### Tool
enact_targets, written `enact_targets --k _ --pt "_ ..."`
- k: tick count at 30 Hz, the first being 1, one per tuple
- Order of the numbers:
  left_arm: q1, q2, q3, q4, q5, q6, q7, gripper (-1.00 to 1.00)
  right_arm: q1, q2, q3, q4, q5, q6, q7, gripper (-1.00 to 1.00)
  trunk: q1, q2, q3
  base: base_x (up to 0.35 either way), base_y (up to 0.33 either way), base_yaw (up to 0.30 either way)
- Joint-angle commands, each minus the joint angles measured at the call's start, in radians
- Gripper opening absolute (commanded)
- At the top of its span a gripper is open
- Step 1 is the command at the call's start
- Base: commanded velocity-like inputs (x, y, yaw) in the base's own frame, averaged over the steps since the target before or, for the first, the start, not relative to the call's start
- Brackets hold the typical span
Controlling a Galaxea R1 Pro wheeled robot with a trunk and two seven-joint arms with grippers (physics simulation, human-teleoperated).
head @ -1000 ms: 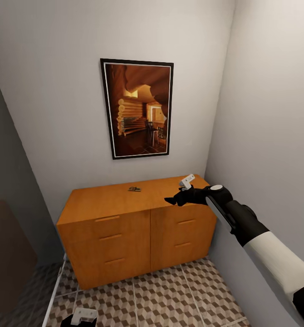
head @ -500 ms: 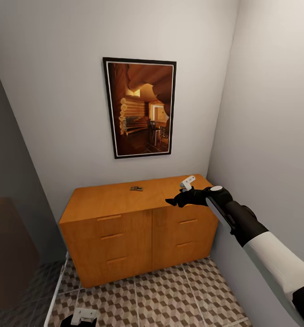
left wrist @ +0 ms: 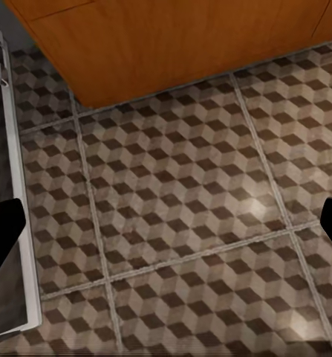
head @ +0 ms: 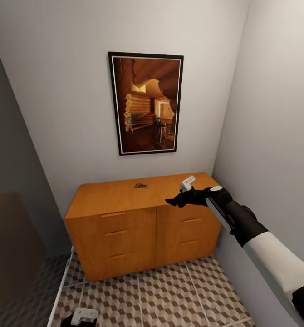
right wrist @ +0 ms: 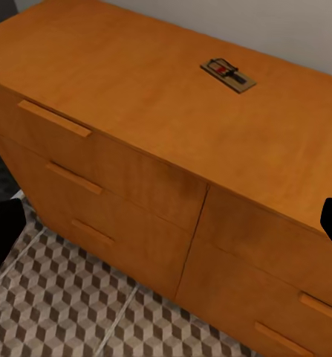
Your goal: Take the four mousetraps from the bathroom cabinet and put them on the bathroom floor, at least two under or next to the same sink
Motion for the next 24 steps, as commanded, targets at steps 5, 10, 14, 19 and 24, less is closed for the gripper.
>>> enact_targets --k 5,10,14,19,24 --pt "-0.001 -0.001 -0.008 0.002 0.005 -0.005 0.001 1.0 -0.001 -0.001 0.003 -0.001 -0.007 0.006 -0.004 1.0 0.001 -0.002 -0.008 0.0 0.0 0.09" --pt "-0.001 -0.001 -0.008 0.003 0.005 -0.005 0.002 1.0 -0.001 -0.001 0.003 -0.001 -0.007 0.006 -0.006 1.0 0.001 -0.002 -0.009 0.0 0.0 0.023" --pt "-0.001 -0.002 -0.008 0.003 0.005 -0.005 0.002 1.0 -0.001 -0.001 0.003 -0.001 -0.007 0.006 -0.007 1.0 0.001 -0.002 -0.009 0.0 0.0 0.022" --pt "-0.001 -0.003 -0.008 0.003 0.005 -0.005 0.002 1.0 -0.001 -0.001 0.003 -0.001 -0.007 0.007 -0.007 1.0 0.001 -0.002 -0.009 0.0 -0.041 0.157" --pt "-0.001 -0.004 -0.008 0.003 0.005 -0.005 0.002 1.0 -0.001 -0.001 0.003 -0.001 -0.007 0.007 -0.007 1.0 0.001 -0.002 -0.009 0.0 -0.189 0.243"
